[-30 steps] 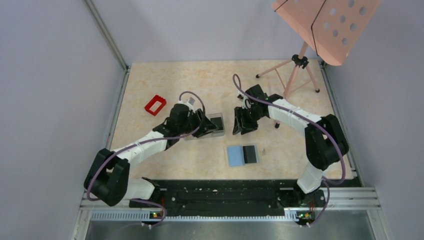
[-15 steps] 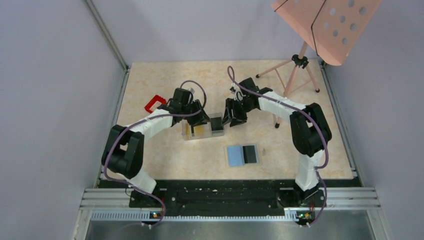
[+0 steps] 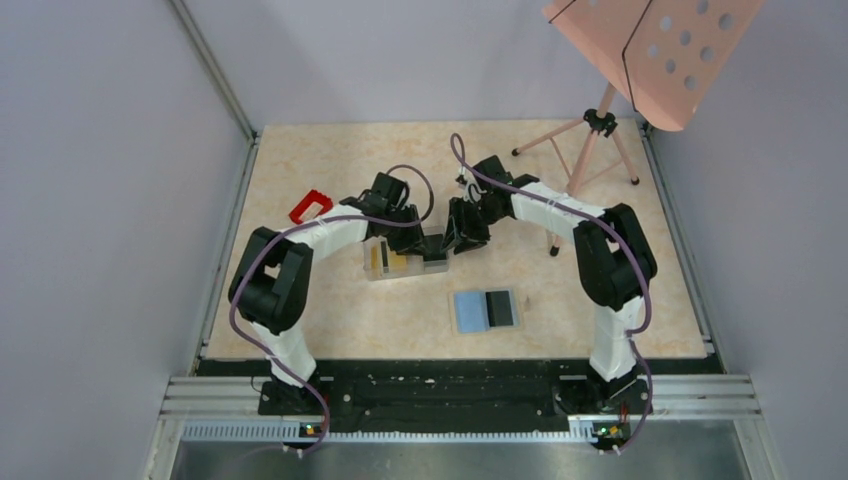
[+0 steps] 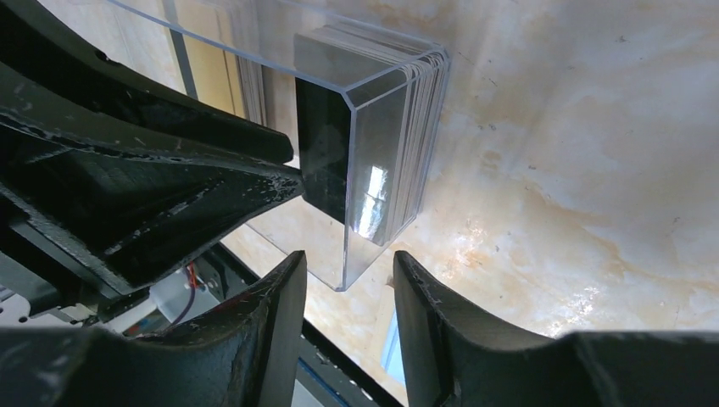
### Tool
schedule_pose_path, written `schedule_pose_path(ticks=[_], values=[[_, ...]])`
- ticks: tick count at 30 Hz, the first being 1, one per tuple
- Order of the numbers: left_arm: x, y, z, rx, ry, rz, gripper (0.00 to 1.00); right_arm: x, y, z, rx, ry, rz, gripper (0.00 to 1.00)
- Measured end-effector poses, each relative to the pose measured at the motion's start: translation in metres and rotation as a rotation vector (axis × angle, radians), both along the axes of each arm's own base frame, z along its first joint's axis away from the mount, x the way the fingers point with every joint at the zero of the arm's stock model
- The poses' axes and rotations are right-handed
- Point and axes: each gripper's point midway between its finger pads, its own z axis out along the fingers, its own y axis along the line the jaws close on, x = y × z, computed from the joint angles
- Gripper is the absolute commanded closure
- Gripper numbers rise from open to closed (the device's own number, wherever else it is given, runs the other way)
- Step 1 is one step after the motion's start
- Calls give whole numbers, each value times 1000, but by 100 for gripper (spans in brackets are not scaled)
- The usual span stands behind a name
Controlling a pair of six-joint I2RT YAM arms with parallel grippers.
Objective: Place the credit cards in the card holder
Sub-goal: Pick up the credit card from the storage box.
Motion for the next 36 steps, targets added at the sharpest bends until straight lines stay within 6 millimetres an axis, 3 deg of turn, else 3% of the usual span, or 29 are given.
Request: schedule_pose_path(ticks=[9, 14, 16, 20, 24, 30, 36], values=[[-7, -5, -8, 10, 25, -21, 94, -1, 0, -6, -8, 17, -2, 64], [-9, -9, -8, 5, 28, -35, 97, -1, 0, -7, -8, 18, -2, 64], [-10, -9, -8, 5, 28, -37, 95, -1, 0, -7, -8, 18, -2, 64], [-9, -9, -8, 10, 24, -38, 72, -1, 0, -7, -8, 18, -2, 64], [-5, -5, -5, 38, 2, -23, 69, -1, 0, -7, -8, 18, -2, 64], [-7, 1, -7, 74, 6, -26, 83, -1, 0, -7, -7, 18, -1, 64], [-6, -9, -12, 80, 18, -53, 100, -1, 0, -6, -7, 18, -1, 65]])
